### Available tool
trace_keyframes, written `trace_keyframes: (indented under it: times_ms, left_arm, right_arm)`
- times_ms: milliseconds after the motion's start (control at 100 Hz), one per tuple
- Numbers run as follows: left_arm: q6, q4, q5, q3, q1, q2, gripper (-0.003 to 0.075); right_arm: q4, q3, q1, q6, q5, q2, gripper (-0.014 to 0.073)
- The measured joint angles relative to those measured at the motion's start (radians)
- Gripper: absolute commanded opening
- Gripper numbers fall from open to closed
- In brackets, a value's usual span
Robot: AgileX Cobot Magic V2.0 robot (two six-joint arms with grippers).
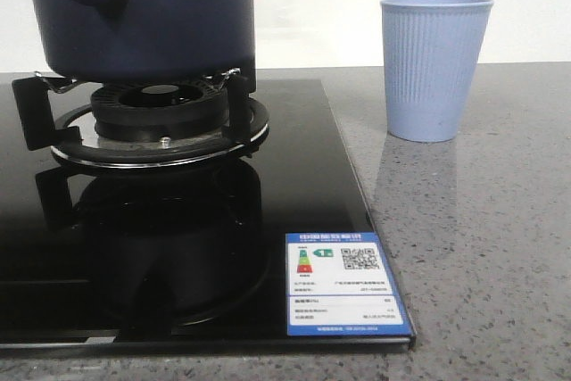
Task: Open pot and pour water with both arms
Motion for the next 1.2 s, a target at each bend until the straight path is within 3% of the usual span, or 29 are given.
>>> trace_keyframes:
  times_ms: [610,730,880,990,1200]
  left_arm:
    - [0.000,-0.020,0.000,0.000,0.000,0.000,-0.0016]
    - [0.000,-0.143,0.000,0.000,0.000,0.000,-0.0016]
    - [0.000,-0.419,-0.013,0.000,0.000,0.000,-0.0016]
    - [0.000,-0.603,-0.045,0.000,0.000,0.000,-0.0016]
    - [0.000,-0.624,0.012,-0.059,0.000,0.000,-0.0016]
  right_arm:
    - [0.005,0.000,0.000,0.000,-0.020,0.000,-0.0061]
    - [0.088,0.000,0.000,0.000,-0.021,0.000,-0.0061]
    - [0.315,0.000,0.000,0.000,-0.023,0.000,-0.0061]
    - [0.386,0.000,0.000,0.000,-0.026,0.000,-0.0060]
    - [0.364,-0.089,0.000,-0.006,0.078,0.000,-0.0058]
